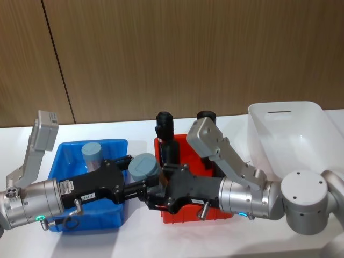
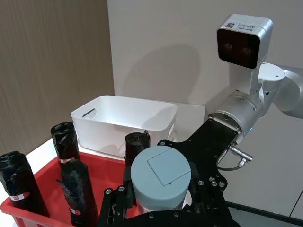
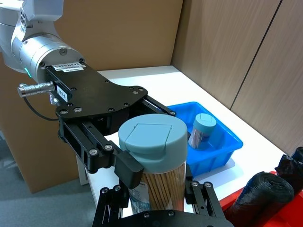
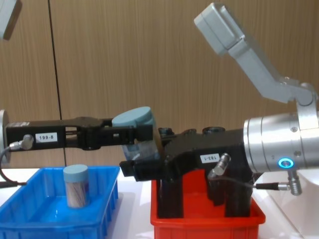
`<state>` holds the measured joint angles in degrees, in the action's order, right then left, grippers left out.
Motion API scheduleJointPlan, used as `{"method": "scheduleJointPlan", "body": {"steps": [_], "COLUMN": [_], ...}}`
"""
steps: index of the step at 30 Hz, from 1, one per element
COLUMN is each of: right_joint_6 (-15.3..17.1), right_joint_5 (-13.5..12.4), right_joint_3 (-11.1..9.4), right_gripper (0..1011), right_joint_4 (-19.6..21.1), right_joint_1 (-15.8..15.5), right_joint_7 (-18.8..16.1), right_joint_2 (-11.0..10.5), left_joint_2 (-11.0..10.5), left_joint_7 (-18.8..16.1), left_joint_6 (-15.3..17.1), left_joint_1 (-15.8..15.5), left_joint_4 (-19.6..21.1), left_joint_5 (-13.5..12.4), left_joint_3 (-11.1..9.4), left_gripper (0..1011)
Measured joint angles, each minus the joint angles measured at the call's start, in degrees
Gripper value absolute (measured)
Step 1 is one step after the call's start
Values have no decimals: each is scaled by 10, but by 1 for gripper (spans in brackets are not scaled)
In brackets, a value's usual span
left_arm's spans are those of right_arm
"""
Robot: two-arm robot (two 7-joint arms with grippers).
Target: Pick the cotton swabs from the blue box and place them into the white box.
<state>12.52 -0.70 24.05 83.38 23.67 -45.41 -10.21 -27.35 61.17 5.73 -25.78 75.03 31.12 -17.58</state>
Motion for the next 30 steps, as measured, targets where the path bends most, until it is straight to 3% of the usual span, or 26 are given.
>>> {"method": "scheduleJointPlan", "body": {"steps": [5, 12, 13, 16, 30], "right_joint_6": [-1, -2, -2, -2, -3], "right_joint_5": [-1, -4, -4, -8, -36], "right_joint_3": [3, 5, 5, 5, -15], "right_gripper": [621, 621, 621, 621, 621], "right_joint_4": [0, 3, 4, 8, 35], "right_joint_1": [1, 0, 0, -2, -23], "right_joint_7": [-1, -1, -1, 2, 34], "right_joint_2": [0, -3, -3, -6, -41], "left_joint_2": [0, 0, 0, 0, 0], "left_joint_7": [0, 0, 0, 0, 0], "left_joint_6": [0, 0, 0, 0, 0], "left_joint_1": [0, 0, 0, 0, 0], "left_joint_4": [0, 0, 0, 0, 0], "left_joint_5": [0, 0, 0, 0, 0], "left_joint_3": [0, 0, 0, 0, 0], "left_gripper": [708, 886, 953, 1003, 1004]}}
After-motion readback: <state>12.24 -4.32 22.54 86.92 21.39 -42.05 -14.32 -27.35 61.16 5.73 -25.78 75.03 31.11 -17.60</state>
